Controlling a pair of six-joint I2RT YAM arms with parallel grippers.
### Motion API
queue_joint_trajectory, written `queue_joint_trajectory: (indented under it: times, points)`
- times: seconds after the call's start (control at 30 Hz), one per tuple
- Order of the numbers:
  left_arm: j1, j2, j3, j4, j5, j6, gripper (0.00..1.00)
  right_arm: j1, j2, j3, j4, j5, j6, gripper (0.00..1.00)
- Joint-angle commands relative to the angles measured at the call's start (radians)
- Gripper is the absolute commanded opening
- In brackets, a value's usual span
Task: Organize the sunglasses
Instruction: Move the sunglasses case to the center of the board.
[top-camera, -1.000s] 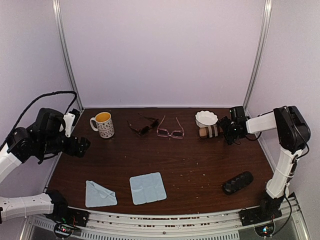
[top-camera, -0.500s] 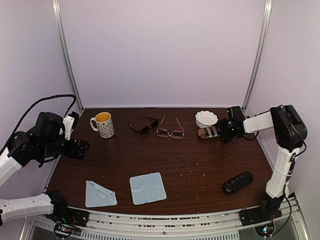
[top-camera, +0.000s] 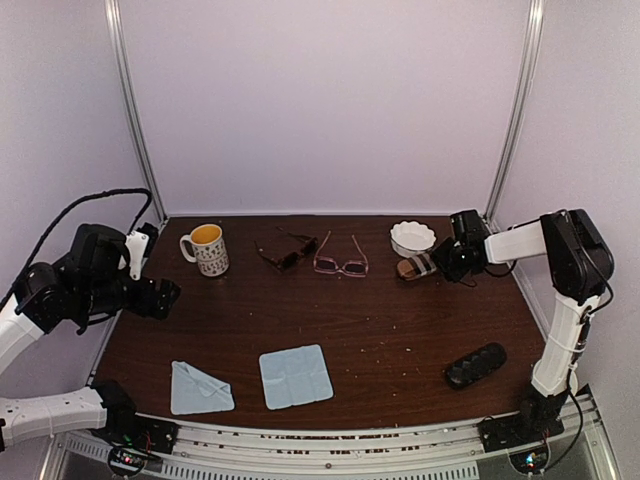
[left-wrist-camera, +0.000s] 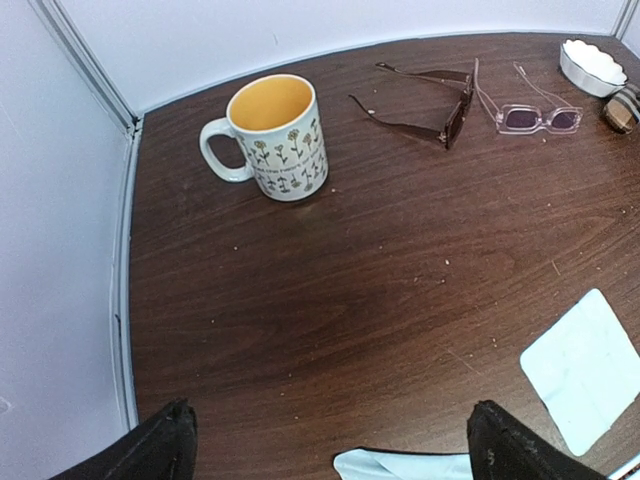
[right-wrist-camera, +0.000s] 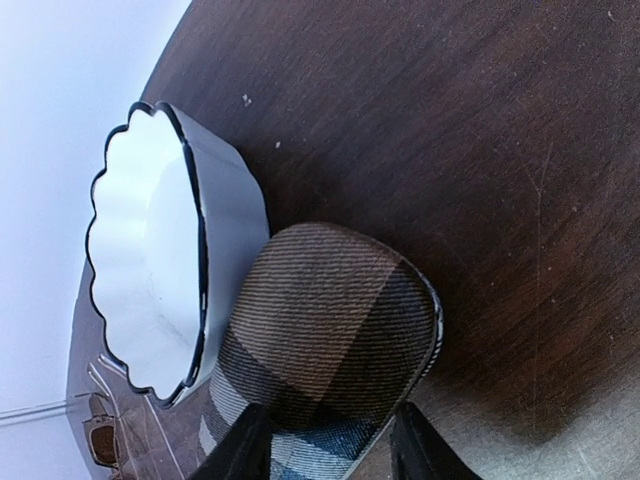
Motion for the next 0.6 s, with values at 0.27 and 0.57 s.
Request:
queue_joint_trajectory:
  times: [0.27,0.57]
  points:
    - [-0.005,-0.039,-0.005,0.038,0.002,-0.002,0.98,0.110,-0.003,0.163,-0.266,0.092,-0.182,0.75]
    - [-0.005,-0.065,-0.010,0.045,0.006,0.001,0.98,0.176,0.059,0.300,-0.447,0.212,-0.232,0.91]
